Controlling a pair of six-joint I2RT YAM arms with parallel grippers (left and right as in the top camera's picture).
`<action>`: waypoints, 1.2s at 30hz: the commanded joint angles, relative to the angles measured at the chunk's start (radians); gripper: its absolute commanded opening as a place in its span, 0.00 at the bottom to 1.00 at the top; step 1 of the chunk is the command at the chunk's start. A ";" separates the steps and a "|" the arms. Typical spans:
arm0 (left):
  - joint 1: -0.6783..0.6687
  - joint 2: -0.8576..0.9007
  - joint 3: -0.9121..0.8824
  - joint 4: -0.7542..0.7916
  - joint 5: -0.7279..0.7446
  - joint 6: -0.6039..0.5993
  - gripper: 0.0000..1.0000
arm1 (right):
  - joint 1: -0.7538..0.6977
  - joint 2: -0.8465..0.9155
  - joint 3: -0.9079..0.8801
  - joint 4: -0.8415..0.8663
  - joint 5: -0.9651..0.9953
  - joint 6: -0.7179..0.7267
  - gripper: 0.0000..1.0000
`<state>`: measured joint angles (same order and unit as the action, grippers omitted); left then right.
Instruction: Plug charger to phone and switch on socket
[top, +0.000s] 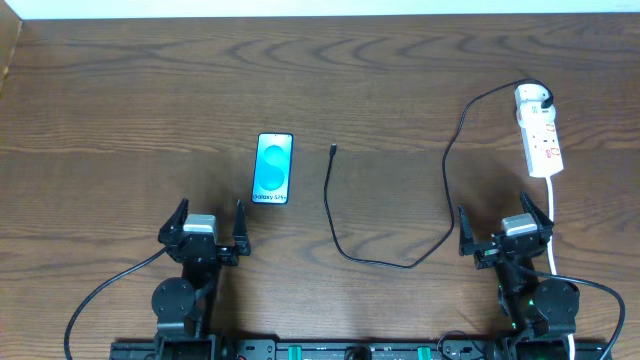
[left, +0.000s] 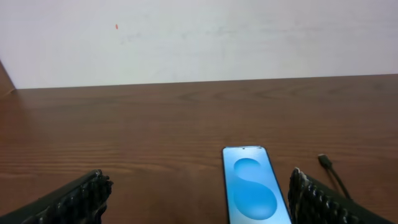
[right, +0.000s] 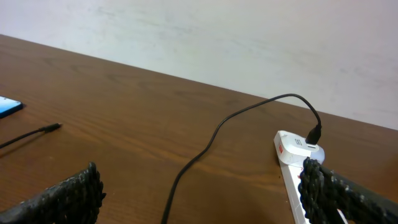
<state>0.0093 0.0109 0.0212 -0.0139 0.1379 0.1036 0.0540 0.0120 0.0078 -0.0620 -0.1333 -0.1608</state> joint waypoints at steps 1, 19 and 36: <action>0.001 -0.004 0.016 0.003 0.034 -0.019 0.93 | 0.006 -0.005 -0.002 -0.003 0.008 0.018 0.99; 0.001 0.432 0.303 -0.009 0.134 -0.034 0.93 | 0.006 -0.005 -0.002 -0.003 0.008 0.018 0.99; 0.000 1.040 0.904 -0.421 0.237 -0.034 0.93 | 0.006 -0.005 -0.002 -0.003 0.008 0.018 0.99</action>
<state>0.0093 0.9802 0.8467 -0.4099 0.3588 0.0772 0.0540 0.0120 0.0078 -0.0628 -0.1333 -0.1604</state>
